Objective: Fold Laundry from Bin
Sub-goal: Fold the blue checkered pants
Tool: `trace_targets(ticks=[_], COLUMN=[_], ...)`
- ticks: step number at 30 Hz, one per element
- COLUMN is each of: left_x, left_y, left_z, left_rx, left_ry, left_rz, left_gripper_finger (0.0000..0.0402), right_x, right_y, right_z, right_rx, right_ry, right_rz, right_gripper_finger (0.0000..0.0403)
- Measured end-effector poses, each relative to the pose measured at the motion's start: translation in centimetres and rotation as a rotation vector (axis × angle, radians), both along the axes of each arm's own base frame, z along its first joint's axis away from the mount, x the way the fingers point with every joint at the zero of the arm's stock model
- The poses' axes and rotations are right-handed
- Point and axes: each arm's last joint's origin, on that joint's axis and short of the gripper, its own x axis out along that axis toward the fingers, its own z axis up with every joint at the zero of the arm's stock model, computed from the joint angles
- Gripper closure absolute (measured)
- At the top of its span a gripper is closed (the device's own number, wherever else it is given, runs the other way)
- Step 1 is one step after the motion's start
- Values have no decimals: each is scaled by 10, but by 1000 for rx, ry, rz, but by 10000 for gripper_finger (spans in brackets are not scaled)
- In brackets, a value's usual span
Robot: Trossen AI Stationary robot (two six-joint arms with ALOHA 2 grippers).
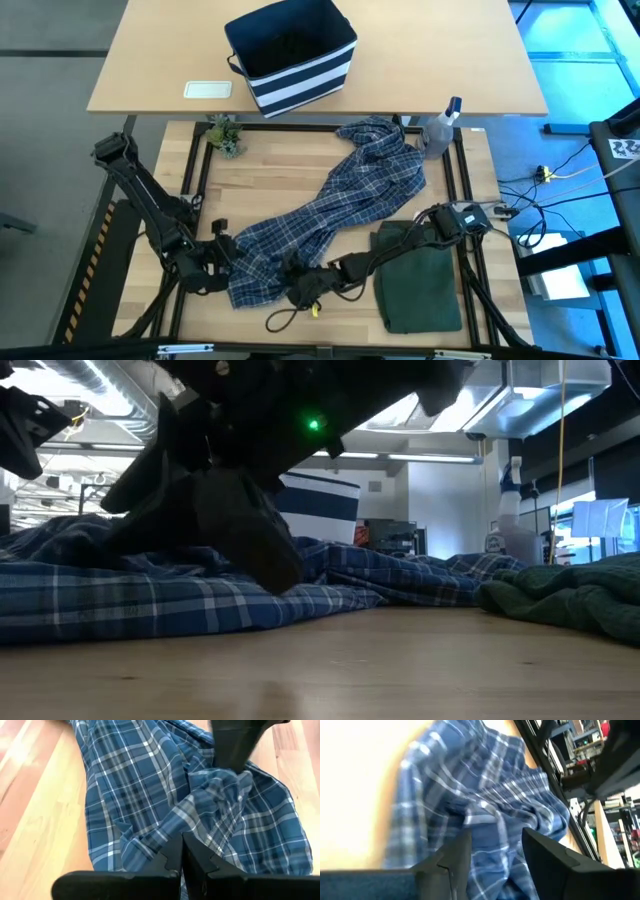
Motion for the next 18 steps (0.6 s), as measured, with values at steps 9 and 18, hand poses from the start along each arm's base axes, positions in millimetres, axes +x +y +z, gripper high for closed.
trace_targets(ticks=[9,18], left_x=[0,0], left_y=[0,1], left_z=[0,0], left_rx=[3,12], left_ry=[3,-9], left_rz=[1,7], left_gripper_finger=[401,402], right_x=[-3,6], right_y=[6,-11], right_z=[0,-3], right_rx=[-2,22], right_ry=[-6,-7], right_rz=[4,-36], right_gripper_finger=[226,226])
